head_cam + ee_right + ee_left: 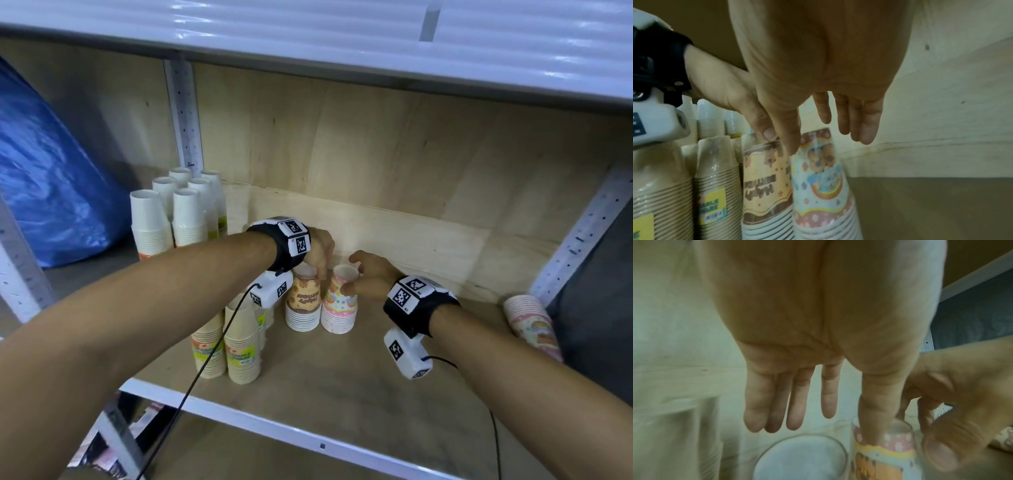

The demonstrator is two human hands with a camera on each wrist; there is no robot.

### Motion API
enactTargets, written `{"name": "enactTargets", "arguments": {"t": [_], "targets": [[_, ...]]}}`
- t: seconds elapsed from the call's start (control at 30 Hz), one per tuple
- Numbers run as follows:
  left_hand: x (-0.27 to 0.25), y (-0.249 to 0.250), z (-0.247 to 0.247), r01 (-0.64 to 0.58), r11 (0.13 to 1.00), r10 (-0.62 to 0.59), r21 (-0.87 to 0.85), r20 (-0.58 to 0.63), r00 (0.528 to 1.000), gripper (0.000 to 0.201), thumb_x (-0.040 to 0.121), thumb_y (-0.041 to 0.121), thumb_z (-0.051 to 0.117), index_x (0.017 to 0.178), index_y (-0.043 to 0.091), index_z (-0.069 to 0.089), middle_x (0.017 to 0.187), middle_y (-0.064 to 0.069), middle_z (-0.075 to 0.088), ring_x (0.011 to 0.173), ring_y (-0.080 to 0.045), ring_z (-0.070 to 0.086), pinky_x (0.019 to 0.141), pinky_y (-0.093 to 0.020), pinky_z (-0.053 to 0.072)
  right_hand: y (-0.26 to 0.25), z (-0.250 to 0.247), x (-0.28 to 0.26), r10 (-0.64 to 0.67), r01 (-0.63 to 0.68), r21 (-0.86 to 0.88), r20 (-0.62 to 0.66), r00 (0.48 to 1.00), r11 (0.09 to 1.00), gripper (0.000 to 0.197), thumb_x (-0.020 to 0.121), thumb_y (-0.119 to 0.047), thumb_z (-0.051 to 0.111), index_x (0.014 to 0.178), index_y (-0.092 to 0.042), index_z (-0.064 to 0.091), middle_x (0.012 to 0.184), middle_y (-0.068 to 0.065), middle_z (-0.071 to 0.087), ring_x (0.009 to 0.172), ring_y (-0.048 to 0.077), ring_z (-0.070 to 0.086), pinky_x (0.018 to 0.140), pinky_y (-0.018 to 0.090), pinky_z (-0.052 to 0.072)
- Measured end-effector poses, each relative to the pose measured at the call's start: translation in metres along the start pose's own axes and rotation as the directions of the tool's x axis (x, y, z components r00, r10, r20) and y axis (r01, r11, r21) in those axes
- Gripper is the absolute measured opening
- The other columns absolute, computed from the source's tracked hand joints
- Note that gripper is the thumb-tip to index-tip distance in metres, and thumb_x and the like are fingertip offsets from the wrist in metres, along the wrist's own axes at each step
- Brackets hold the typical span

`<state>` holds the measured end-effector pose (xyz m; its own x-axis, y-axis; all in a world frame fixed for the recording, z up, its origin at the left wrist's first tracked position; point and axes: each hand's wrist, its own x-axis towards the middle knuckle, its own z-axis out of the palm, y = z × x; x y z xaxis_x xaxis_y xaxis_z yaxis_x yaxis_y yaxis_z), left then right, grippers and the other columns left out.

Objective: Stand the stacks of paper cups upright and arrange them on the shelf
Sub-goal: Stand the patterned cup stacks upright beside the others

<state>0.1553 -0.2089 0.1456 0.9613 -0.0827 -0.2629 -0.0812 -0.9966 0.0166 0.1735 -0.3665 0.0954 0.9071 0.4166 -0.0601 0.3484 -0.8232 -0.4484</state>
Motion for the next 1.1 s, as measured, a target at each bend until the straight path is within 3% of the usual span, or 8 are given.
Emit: {"name": "enactTargets", "arguments": {"t": [0.13, 0.3, 0.4, 0.57, 0.83, 0.97, 1.03, 1.1], "targets": [[0.010, 0.012, -0.013, -0.034, 0.999, 0.030, -0.032, -0.119, 0.992, 0.037, 0.085, 0.027, 0.069, 0.118, 0.013, 0.062, 0.121, -0.005, 0.062, 0.105, -0.025, 0.061, 0.068, -0.028, 0.045, 0.023, -0.028, -0.016, 0.082, -0.083, -0.054, -0.024, 0.996, 0.995, 0.075, 0.075, -0.038, 0.079, 0.140, -0.021, 0.044, 0.136, 0.005, 0.051, 0.120, 0.023, 0.053, 0.091, 0.029, 0.044], [0.031, 0.056, -0.028, -0.155, 0.987, 0.146, -0.046, -0.158, 0.977, 0.037, 0.086, 0.029, 0.070, 0.119, 0.016, 0.059, 0.131, -0.003, 0.055, 0.114, -0.024, 0.054, 0.080, -0.030, 0.043, 0.076, -0.071, -0.054, 0.250, -0.253, -0.138, -0.043, 0.967, 0.958, 0.062, 0.080, -0.036, 0.074, 0.135, -0.021, 0.048, 0.136, 0.003, 0.049, 0.120, 0.022, 0.051, 0.092, 0.029, 0.044], [0.045, 0.093, -0.028, -0.248, 0.968, 0.239, -0.042, -0.158, 0.958, 0.039, 0.085, 0.030, 0.071, 0.120, 0.016, 0.059, 0.131, -0.001, 0.054, 0.110, -0.022, 0.054, 0.083, -0.031, 0.043, 0.111, -0.089, -0.085, 0.367, -0.372, -0.170, -0.059, 0.928, 0.913, 0.057, 0.085, -0.031, 0.070, 0.135, -0.014, 0.050, 0.138, 0.005, 0.047, 0.124, 0.025, 0.048, 0.099, 0.032, 0.044], [0.063, 0.157, -0.020, -0.408, 0.912, 0.397, -0.048, -0.146, 0.906, 0.046, 0.084, 0.028, 0.072, 0.126, 0.020, 0.054, 0.131, 0.000, 0.049, 0.102, -0.019, 0.049, 0.081, -0.029, 0.041, 0.162, -0.096, -0.128, 0.518, -0.538, -0.187, -0.149, 0.842, 0.822, 0.042, 0.089, -0.021, 0.066, 0.127, -0.005, 0.059, 0.131, 0.013, 0.057, 0.121, 0.031, 0.054, 0.098, 0.033, 0.046], [0.084, 0.240, 0.006, -0.590, 0.807, 0.583, -0.008, -0.140, 0.800, 0.066, 0.080, 0.021, 0.078, 0.138, 0.019, 0.047, 0.136, -0.006, 0.051, 0.119, -0.024, 0.052, 0.086, -0.025, 0.041, 0.209, -0.088, -0.173, 0.667, -0.686, -0.066, -0.180, 0.723, 0.725, 0.076, 0.081, -0.041, 0.073, 0.144, -0.011, 0.044, 0.147, 0.011, 0.045, 0.133, 0.029, 0.045, 0.104, 0.032, 0.038], [0.099, 0.268, 0.022, -0.644, 0.765, 0.641, 0.023, -0.120, 0.758, 0.072, 0.072, 0.014, 0.081, 0.137, 0.020, 0.050, 0.124, -0.009, 0.055, 0.112, -0.027, 0.057, 0.083, -0.028, 0.045, 0.229, -0.079, -0.188, 0.731, -0.742, 0.021, -0.190, 0.656, 0.671, 0.078, 0.077, -0.042, 0.077, 0.141, -0.011, 0.046, 0.143, 0.011, 0.049, 0.128, 0.028, 0.050, 0.095, 0.027, 0.041], [0.107, 0.279, 0.031, -0.668, 0.742, 0.669, 0.050, -0.110, 0.735, 0.071, 0.069, 0.013, 0.082, 0.134, 0.023, 0.052, 0.120, -0.007, 0.056, 0.109, -0.027, 0.059, 0.077, -0.028, 0.045, 0.235, -0.074, -0.195, 0.762, -0.769, 0.044, -0.183, 0.622, 0.638, 0.080, 0.073, -0.045, 0.077, 0.140, -0.011, 0.047, 0.140, 0.011, 0.052, 0.123, 0.029, 0.054, 0.095, 0.029, 0.045], [0.115, 0.288, 0.039, -0.676, 0.728, 0.685, 0.108, -0.105, 0.721, 0.073, 0.069, 0.019, 0.083, 0.135, 0.023, 0.051, 0.122, -0.007, 0.055, 0.111, -0.028, 0.058, 0.079, -0.029, 0.046, 0.240, -0.070, -0.200, 0.786, -0.791, 0.058, -0.178, 0.592, 0.609, 0.082, 0.068, -0.053, 0.075, 0.135, -0.012, 0.052, 0.134, 0.009, 0.057, 0.116, 0.028, 0.059, 0.094, 0.033, 0.049]]}}
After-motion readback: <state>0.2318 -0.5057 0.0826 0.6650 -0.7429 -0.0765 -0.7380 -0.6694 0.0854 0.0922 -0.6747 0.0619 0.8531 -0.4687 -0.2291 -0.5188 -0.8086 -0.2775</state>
